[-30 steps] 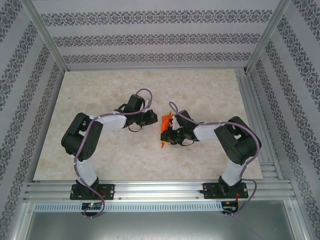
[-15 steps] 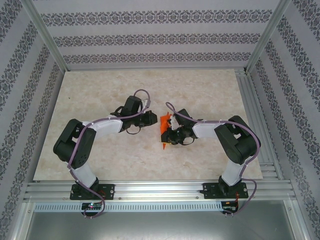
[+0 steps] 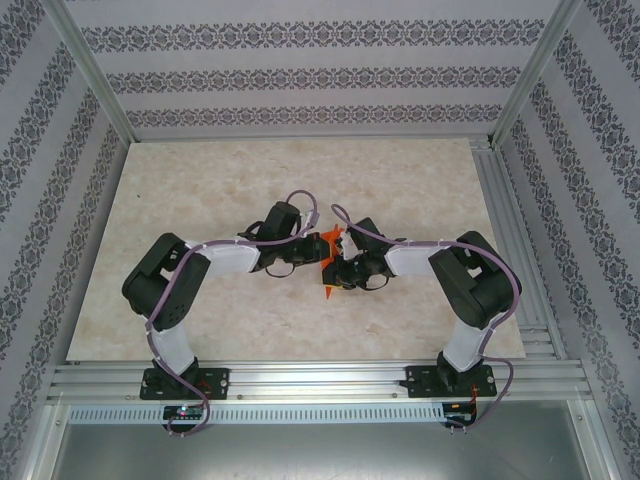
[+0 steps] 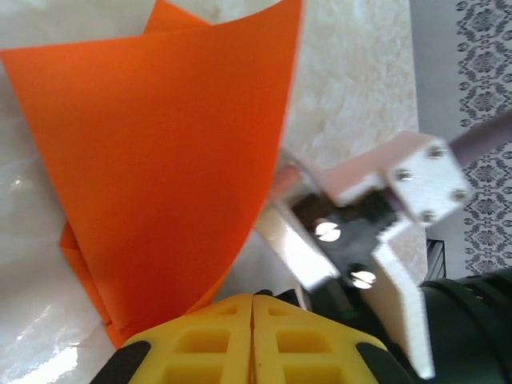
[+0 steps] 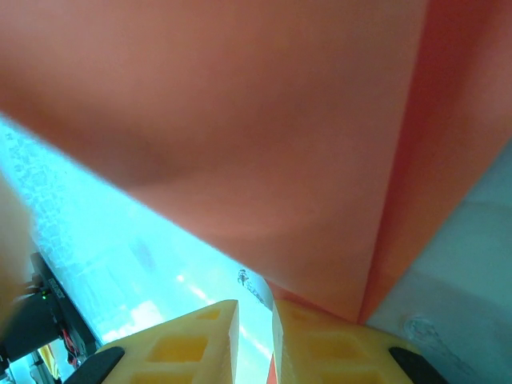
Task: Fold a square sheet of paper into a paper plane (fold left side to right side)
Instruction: Fold the wing for the fifth time at the center of the table.
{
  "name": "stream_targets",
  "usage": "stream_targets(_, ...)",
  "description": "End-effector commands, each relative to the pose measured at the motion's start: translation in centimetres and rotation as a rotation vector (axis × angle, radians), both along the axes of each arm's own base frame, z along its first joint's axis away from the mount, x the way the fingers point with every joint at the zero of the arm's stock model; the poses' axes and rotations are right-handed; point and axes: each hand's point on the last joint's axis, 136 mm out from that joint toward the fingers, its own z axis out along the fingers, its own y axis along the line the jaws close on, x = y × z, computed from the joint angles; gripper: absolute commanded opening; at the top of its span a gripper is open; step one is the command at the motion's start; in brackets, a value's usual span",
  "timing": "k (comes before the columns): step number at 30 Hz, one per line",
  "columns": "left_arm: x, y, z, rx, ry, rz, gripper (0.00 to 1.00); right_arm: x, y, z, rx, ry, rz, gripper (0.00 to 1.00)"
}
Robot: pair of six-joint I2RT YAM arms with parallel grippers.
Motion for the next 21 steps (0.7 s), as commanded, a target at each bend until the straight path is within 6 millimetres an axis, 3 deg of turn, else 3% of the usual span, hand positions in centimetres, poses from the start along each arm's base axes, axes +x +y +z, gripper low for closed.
stream_targets(1, 0.4, -1.0, -0.1, -0.028, -0.017, -0.009, 0.10, -2.6, -2.4, -3.8, -0.126, 0.111, -0.009, 0.20)
stream_targets(13, 1.4, -1.7, -3.9, 0.041, 0.009, -0.042, 0.13, -2.9, -2.8, -4.2, -0.150, 0.128, -0.011, 0.20)
stream_targets(21, 2.2, -0.9, -6.9, 0.134, 0.041, -0.010, 0.12, -2.7, -2.4, -3.3, -0.121, 0.106, -0.005, 0.21)
